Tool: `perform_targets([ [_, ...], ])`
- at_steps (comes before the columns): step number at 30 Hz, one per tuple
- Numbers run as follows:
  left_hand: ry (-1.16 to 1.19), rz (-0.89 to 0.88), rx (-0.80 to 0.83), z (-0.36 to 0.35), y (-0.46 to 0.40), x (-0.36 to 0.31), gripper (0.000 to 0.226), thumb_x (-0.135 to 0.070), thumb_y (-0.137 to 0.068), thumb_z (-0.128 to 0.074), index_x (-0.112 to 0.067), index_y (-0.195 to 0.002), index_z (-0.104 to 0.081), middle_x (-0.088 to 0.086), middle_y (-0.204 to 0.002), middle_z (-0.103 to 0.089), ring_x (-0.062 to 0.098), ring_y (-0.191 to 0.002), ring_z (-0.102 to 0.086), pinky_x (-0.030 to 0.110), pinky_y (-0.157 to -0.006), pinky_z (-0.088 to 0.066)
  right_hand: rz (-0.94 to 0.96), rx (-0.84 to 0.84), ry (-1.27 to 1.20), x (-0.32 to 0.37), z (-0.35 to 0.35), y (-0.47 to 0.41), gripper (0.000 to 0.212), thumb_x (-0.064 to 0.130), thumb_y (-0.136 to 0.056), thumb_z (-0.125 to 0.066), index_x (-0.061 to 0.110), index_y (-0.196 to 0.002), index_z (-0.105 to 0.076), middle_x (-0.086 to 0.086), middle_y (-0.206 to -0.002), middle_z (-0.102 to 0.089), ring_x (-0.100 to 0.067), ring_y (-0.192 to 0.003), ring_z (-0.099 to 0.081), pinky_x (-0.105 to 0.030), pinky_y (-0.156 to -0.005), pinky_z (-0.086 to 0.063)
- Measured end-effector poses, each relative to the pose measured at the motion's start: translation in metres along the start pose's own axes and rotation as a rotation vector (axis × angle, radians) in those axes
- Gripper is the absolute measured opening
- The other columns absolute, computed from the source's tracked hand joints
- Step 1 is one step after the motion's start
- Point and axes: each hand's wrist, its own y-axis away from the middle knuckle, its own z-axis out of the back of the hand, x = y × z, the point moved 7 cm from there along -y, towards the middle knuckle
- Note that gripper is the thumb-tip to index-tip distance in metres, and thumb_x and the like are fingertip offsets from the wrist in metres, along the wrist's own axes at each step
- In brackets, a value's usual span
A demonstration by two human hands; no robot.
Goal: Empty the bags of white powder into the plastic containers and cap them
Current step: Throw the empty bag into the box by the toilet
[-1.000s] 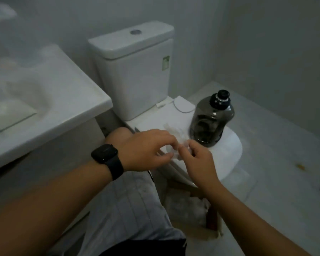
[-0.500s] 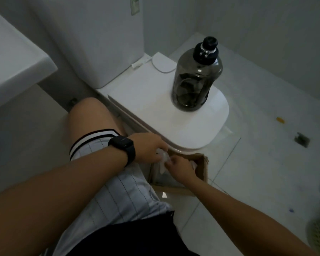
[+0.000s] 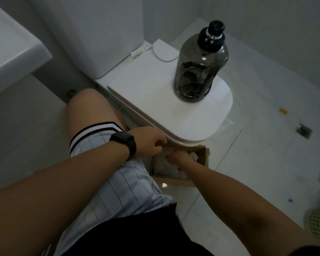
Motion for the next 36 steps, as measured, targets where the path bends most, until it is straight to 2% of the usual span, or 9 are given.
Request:
perform_targets([
  [7,0.040,-0.005,-0.104,0.025,0.010,-0.001,0.034,-0.033,-0.098,-0.057,-0.031,-0.130,-0.067,-0.006,-0.132,-0.062,0.016,-0.119,-0.058,0.043,-0.101,-0.050,0.196,0.055,0.263,0.049,0.020,0.044,0.042,0.036,-0.105,-0.046,0.017,-0.143,-0.051,-0.008,-0.131,-0.059,-0.030,-0.117,-0.060,-0.047,-0.102,-0.052],
  [9,0.018,0.000,-0.138,0.040,0.020,0.002,0.034,-0.033,-0.097,-0.056,-0.032,-0.129,-0.067,-0.006,-0.130,-0.062,0.016,-0.117,-0.059,0.043,-0.099,-0.051,0.311,-0.076,0.336,0.074,0.037,0.066,0.041,0.034,-0.103,-0.047,0.016,-0.139,-0.053,-0.008,-0.121,-0.063,-0.025,-0.101,-0.063,-0.044,-0.093,-0.055],
  [13,0.007,-0.005,-0.268,0.081,0.058,0.008,0.030,-0.031,-0.098,-0.059,-0.030,-0.126,-0.068,-0.006,-0.126,-0.064,0.014,-0.115,-0.058,0.041,-0.099,-0.050,0.455,-0.265,0.347,0.118,0.076,0.117,0.046,0.047,-0.101,-0.044,0.019,-0.136,-0.056,-0.007,-0.128,-0.064,-0.028,-0.113,-0.063,-0.041,-0.087,-0.048],
  [16,-0.059,0.026,-0.395,0.122,0.102,0.018,0.030,-0.035,-0.098,-0.059,-0.032,-0.127,-0.066,-0.009,-0.128,-0.063,0.011,-0.116,-0.057,0.035,-0.097,-0.049,0.514,-0.389,0.355,0.157,0.110,0.154,0.058,0.061,-0.099,-0.042,0.017,-0.131,-0.060,-0.006,-0.125,-0.065,-0.027,-0.112,-0.063,-0.037,-0.080,-0.042],
  [18,-0.060,0.062,-0.496,0.153,0.139,0.028,0.031,-0.038,-0.096,-0.058,-0.031,-0.124,-0.068,-0.008,-0.126,-0.064,0.013,-0.114,-0.059,0.039,-0.097,-0.050,0.567,-0.457,0.397,0.185,0.128,0.182,0.060,0.064,-0.098,-0.041,0.016,-0.128,-0.062,-0.006,-0.122,-0.066,-0.026,-0.107,-0.064,-0.037,-0.080,-0.045],
  [22,-0.069,0.094,-0.671,0.212,0.213,0.031,0.042,-0.043,-0.088,-0.050,-0.027,-0.122,-0.070,-0.007,-0.119,-0.065,0.014,-0.107,-0.060,0.035,-0.096,-0.049,0.692,-0.624,0.415,0.235,0.163,0.248,0.043,0.053,-0.097,-0.046,0.019,-0.117,-0.063,-0.004,-0.110,-0.065,-0.025,-0.090,-0.058,-0.036,-0.074,-0.044],
  [28,0.011,0.037,-0.979,0.278,0.318,0.012,0.024,-0.034,-0.093,-0.061,-0.035,-0.115,-0.070,-0.014,-0.116,-0.068,0.007,-0.106,-0.062,0.028,-0.088,-0.054,0.868,-0.816,0.404,0.299,0.188,0.347,0.035,0.051,-0.097,-0.050,0.019,-0.102,-0.062,-0.001,-0.095,-0.064,-0.024,-0.086,-0.064,-0.042,-0.082,-0.056],
  [32,-0.035,0.085,-1.152,0.294,0.392,0.016,0.021,-0.024,-0.098,-0.065,-0.029,-0.118,-0.071,-0.012,-0.118,-0.067,0.006,-0.110,-0.060,0.022,-0.087,-0.050,1.015,-0.995,0.377,0.337,0.189,0.425,0.029,0.046,-0.098,-0.049,0.019,-0.095,-0.062,0.000,-0.083,-0.062,-0.022,-0.078,-0.063,-0.036,-0.072,-0.052],
  [36,-0.084,0.213,-1.259,0.280,0.454,0.039,0.022,-0.022,-0.098,-0.066,-0.030,-0.118,-0.070,-0.014,-0.118,-0.066,0.005,-0.107,-0.058,0.018,-0.085,-0.047,1.210,-1.040,0.327,0.377,0.160,0.484,0.027,0.039,-0.096,-0.048,0.017,-0.097,-0.064,-0.003,-0.090,-0.064,-0.026,-0.081,-0.063,-0.034,-0.068,-0.045],
])
